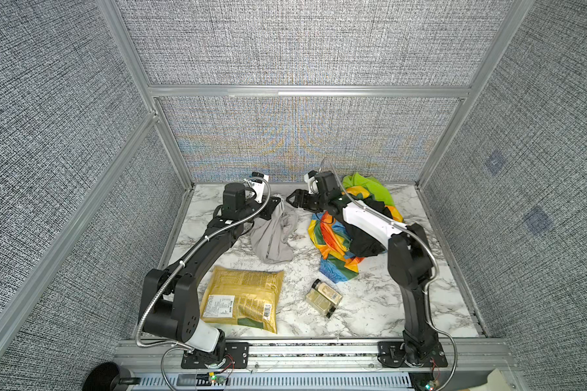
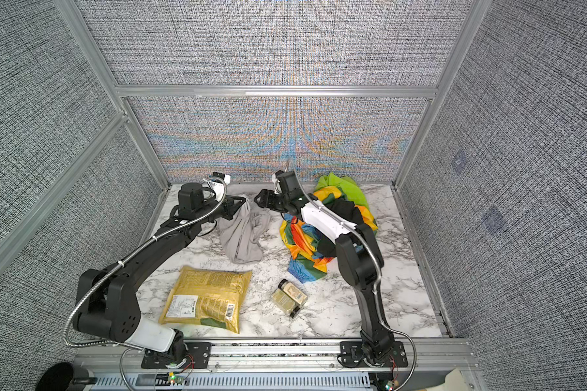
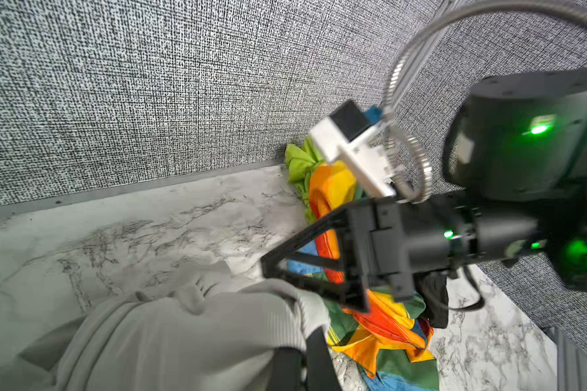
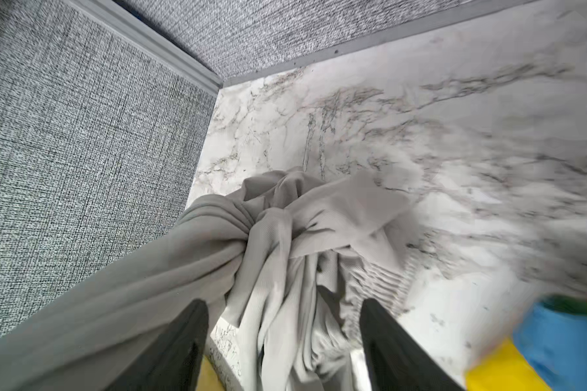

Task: Pick out a specific cloth from the pile
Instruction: 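Lower the grey cloth with both grippers onto the table beside the pile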

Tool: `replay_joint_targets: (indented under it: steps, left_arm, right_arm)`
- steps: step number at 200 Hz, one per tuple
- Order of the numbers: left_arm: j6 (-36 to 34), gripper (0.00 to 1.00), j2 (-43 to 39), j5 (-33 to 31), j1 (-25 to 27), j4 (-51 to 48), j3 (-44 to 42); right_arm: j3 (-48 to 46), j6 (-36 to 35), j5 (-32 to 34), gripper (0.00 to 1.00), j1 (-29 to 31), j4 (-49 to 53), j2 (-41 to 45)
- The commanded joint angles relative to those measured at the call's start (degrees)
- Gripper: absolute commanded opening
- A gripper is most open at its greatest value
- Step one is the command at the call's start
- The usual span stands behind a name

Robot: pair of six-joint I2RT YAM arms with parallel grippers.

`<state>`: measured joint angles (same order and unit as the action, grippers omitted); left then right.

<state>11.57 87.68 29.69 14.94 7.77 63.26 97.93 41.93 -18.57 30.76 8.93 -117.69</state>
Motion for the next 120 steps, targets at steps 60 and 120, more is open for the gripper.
replay_joint_targets:
  steps: [60,120]
  left_arm:
    - [-1.02,0.01,6.75,-7.42,2.32,-5.19,2.79]
    - [1.82,0.12,14.31,-16.33,2.79,-14.43,7.66]
  right_arm:
    - [-21.27,-9.83,4.77,0.93,-3.48,0.93,29.48]
    - [-31.57,-12.11,9.58,0.94,-4.0,4.42,44.66]
